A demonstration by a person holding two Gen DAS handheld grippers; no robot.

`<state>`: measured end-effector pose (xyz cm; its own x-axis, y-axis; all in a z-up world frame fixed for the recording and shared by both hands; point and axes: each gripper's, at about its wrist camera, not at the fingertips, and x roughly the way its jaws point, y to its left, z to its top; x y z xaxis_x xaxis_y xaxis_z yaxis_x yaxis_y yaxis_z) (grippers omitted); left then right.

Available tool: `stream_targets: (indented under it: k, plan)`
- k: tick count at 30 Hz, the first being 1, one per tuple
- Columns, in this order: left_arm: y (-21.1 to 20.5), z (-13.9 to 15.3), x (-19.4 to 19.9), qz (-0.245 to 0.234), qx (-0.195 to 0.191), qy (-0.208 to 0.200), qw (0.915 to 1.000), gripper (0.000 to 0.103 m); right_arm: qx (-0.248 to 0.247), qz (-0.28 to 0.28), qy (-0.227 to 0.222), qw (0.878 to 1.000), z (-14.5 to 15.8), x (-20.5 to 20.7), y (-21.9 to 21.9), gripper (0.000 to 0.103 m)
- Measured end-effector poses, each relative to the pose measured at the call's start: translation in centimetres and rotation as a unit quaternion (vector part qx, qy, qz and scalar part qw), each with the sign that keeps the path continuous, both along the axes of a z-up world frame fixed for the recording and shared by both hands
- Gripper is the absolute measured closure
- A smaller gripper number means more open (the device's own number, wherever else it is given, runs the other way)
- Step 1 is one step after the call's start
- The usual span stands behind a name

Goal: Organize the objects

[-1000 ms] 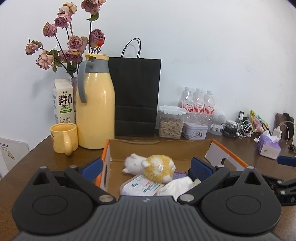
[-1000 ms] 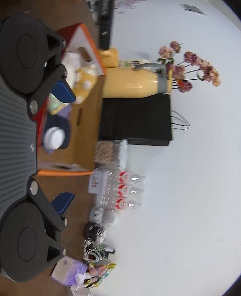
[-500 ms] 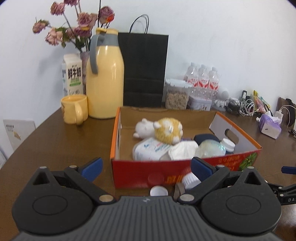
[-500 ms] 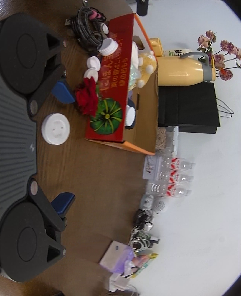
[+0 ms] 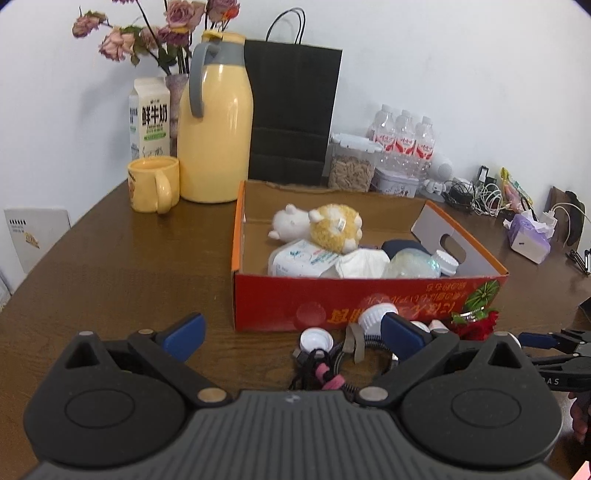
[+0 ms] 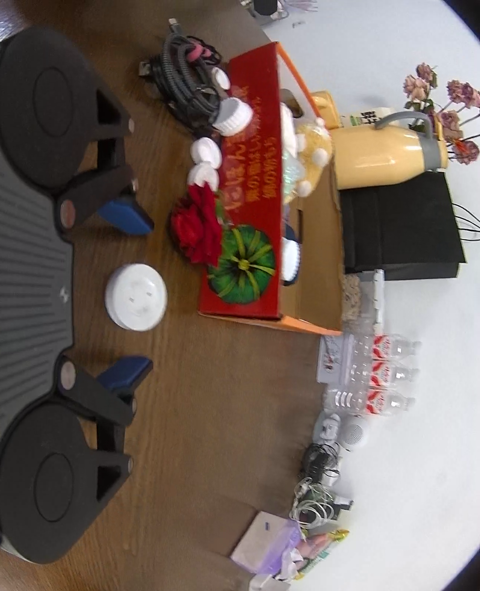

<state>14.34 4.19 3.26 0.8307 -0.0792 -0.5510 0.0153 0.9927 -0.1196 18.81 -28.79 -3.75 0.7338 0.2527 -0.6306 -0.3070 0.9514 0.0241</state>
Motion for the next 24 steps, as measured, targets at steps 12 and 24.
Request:
stream_targets:
  k: [12, 24]
  plan:
    - [-0.7, -1.6, 0.7, -0.011, -0.018, 0.043, 0.9989, 0.000, 0.005, 0.005, -0.037, 0.999, 0.4, -1.4, 0.3, 0.065]
    - [-3.6, -3.0, 2.8, -0.045, -0.037, 0.089, 0.9944, 0.000, 0.021, 0.027, -0.094, 0.995, 1.8, -1.8, 1.2, 0.065]
